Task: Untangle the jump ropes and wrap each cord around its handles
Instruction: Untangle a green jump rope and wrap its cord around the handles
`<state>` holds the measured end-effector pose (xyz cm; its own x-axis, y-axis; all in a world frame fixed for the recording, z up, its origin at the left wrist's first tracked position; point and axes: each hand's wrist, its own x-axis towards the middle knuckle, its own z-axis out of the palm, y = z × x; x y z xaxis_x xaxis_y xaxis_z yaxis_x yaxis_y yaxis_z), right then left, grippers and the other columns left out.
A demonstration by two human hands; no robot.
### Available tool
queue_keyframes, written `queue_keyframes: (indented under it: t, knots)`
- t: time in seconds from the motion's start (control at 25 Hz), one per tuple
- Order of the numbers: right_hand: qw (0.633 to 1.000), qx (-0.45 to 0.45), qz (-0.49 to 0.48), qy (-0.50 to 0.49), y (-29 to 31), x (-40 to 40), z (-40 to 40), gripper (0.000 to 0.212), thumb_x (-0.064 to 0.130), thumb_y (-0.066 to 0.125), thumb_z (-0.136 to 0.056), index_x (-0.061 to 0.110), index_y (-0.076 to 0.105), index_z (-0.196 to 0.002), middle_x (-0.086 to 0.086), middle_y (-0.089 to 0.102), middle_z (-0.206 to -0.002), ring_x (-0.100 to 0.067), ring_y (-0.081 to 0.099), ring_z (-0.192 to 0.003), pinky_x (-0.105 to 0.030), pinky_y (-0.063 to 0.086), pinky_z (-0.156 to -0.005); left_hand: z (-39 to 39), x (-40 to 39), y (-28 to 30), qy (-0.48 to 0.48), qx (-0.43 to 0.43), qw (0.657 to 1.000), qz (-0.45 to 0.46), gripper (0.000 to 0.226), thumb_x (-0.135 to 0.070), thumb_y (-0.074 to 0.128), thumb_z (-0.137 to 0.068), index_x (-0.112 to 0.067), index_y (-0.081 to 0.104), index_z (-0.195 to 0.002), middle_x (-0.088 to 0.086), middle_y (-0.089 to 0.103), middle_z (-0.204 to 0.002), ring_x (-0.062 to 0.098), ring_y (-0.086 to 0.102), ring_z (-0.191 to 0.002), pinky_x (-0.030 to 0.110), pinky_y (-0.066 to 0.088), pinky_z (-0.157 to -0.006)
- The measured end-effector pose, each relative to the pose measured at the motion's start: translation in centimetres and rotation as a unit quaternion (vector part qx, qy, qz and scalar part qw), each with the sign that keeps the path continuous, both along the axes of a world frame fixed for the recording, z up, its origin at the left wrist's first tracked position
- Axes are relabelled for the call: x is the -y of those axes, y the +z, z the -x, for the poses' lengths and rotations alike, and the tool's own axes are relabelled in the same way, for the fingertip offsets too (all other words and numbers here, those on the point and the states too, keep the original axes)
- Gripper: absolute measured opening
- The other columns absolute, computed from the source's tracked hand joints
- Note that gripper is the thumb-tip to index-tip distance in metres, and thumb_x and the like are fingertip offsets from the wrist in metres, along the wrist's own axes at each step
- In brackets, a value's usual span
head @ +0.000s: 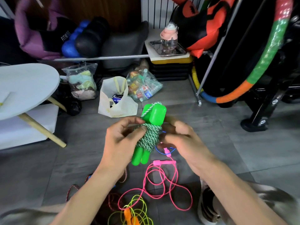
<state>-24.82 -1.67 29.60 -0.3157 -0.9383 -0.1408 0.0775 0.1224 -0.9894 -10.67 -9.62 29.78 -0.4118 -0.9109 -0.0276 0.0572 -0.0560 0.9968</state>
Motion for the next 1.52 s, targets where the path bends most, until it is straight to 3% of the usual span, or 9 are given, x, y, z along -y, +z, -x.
queue_keyframes:
  t: [0.16,0.28,0.36,0.56,0.8,0.92,1.2,1.4,1.52]
  knots:
    - [0.988,-0.148,-0.044,0.015,0.1,0.0,0.6,0.073,-0.009,0.053,-0.073,0.049,0.056,-0.117,0.018,0.068,-0.106,-0.006,0.064,-0.099,-0.025,0.051,-0.086,-0.2,-0.1,0.4,-0.035,-0.071,0.988,-0.135,0.013,-0.005,0.064,-0.071,-0.015,0.068,-0.078,0.007,0.064,-0.075,0.017,0.056,-0.066,0.029,0.041,-0.061]
    - [0.979,-0.16,-0.091,0.082,0.1,0.2,0.4,0.034,0.0,0.062,-0.085,0.026,0.069,-0.105,0.007,0.074,-0.098,-0.015,0.067,-0.098,-0.036,0.049,-0.096,-0.6,0.2,0.4,-0.045,-0.117,0.974,-0.187,0.014,-0.005,0.061,-0.071,-0.014,0.065,-0.08,0.009,0.063,-0.079,0.02,0.057,-0.071,0.031,0.043,-0.066]
    - [0.974,-0.173,-0.117,0.084,0.1,0.2,0.5,0.015,0.011,0.062,-0.092,0.023,0.07,-0.089,0.009,0.072,-0.078,-0.013,0.067,-0.078,-0.045,0.05,-0.09,-0.6,0.5,0.6,-0.028,-0.131,0.972,-0.191,0.015,0.002,0.056,-0.079,-0.011,0.06,-0.082,0.009,0.062,-0.077,0.02,0.058,-0.07,0.029,0.048,-0.063]
    - [0.971,-0.236,-0.027,-0.002,1.2,-0.6,-0.2,0.01,0.024,0.07,-0.087,0.025,0.06,-0.086,0.013,0.064,-0.067,-0.004,0.056,-0.055,-0.035,0.051,-0.058,-0.2,0.7,1.0,0.062,-0.079,0.99,-0.095,0.025,0.013,0.048,-0.087,-0.006,0.063,-0.081,0.006,0.061,-0.063,0.015,0.056,-0.054,0.022,0.047,-0.046]
    - [0.952,-0.27,0.141,0.001,2.4,-1.3,-0.8,0.012,0.01,0.078,-0.079,0.019,0.073,-0.086,0.011,0.072,-0.079,-0.003,0.066,-0.072,-0.012,0.048,-0.067,-0.2,0.5,0.3,0.008,0.051,0.995,0.091,0.021,-0.003,0.062,-0.076,-0.022,0.072,-0.078,0.008,0.067,-0.09,0.015,0.063,-0.071,0.025,0.05,-0.063]
    - [0.924,-0.329,0.192,-0.011,2.0,-1.2,-1.0,0.006,0.01,0.074,-0.084,0.012,0.074,-0.09,0.009,0.073,-0.083,-0.004,0.067,-0.075,-0.015,0.05,-0.069,-0.3,-0.1,0.1,-0.026,0.105,0.976,0.187,0.023,-0.008,0.058,-0.066,-0.02,0.07,-0.083,-0.003,0.063,-0.093,0.015,0.066,-0.087,0.029,0.052,-0.079]
    - [0.848,-0.482,0.211,-0.065,0.2,-0.8,-1.4,0.017,0.013,0.073,-0.084,0.01,0.072,-0.101,0.002,0.067,-0.097,-0.007,0.062,-0.079,-0.02,0.052,-0.074,0.0,-0.3,-0.3,-0.016,0.118,0.982,0.144,0.021,-0.009,0.059,-0.066,-0.019,0.07,-0.082,-0.007,0.062,-0.091,0.013,0.066,-0.084,0.026,0.05,-0.075]
    - [0.806,-0.527,0.209,-0.171,-0.5,-0.6,-2.3,0.008,0.006,0.07,-0.086,0.006,0.071,-0.093,-0.003,0.069,-0.09,-0.022,0.065,-0.077,-0.034,0.053,-0.07,0.6,-0.9,0.0,-0.035,0.161,0.96,0.227,0.011,-0.012,0.059,-0.076,-0.014,0.065,-0.084,-0.007,0.056,-0.095,0.007,0.06,-0.09,0.017,0.046,-0.078]
    - [0.789,-0.555,0.199,-0.171,-0.5,-0.7,-2.1,0.009,0.009,0.07,-0.087,0.008,0.074,-0.096,-0.003,0.068,-0.099,-0.024,0.06,-0.078,-0.035,0.051,-0.07,0.7,-1.2,-0.1,-0.019,0.177,0.943,0.282,0.009,-0.008,0.056,-0.079,-0.013,0.062,-0.084,-0.006,0.051,-0.097,0.008,0.059,-0.087,0.029,0.05,-0.075]
